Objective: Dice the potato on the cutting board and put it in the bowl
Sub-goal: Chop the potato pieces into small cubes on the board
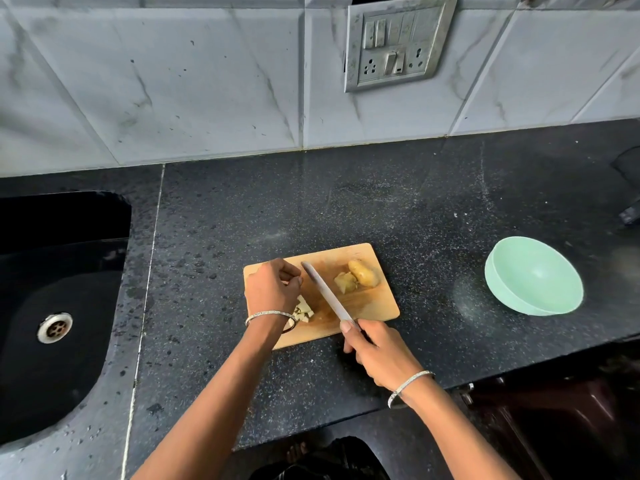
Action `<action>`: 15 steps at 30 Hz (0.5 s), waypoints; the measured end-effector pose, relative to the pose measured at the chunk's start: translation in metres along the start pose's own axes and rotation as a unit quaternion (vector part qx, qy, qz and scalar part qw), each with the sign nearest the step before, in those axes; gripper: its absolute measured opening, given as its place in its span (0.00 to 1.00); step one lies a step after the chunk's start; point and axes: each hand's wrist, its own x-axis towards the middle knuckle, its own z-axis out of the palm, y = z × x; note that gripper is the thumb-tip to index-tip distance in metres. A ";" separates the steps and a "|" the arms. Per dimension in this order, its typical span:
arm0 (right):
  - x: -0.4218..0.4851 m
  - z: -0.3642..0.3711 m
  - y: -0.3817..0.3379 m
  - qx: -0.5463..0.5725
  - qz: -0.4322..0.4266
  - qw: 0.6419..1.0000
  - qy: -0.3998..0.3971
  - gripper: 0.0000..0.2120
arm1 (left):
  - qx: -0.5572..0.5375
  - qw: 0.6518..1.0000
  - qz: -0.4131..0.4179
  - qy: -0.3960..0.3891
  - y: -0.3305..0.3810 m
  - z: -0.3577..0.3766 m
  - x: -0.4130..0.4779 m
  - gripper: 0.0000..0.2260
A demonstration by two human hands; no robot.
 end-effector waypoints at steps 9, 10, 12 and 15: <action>0.010 -0.016 0.012 -0.069 -0.001 0.991 0.112 0.21 | 0.063 0.992 0.095 -0.049 0.017 0.010 -0.013 0.04; 0.010 -0.017 0.015 -0.074 0.005 0.991 0.112 0.21 | 0.068 0.990 0.109 -0.066 0.020 0.015 -0.015 0.06; 0.010 -0.015 0.022 -0.085 0.018 0.990 0.111 0.22 | 0.097 0.984 0.128 -0.081 0.027 0.025 -0.018 0.08; 0.009 -0.011 0.031 -0.095 0.033 0.990 0.103 0.23 | 0.108 0.981 0.144 -0.077 0.027 0.039 -0.019 0.11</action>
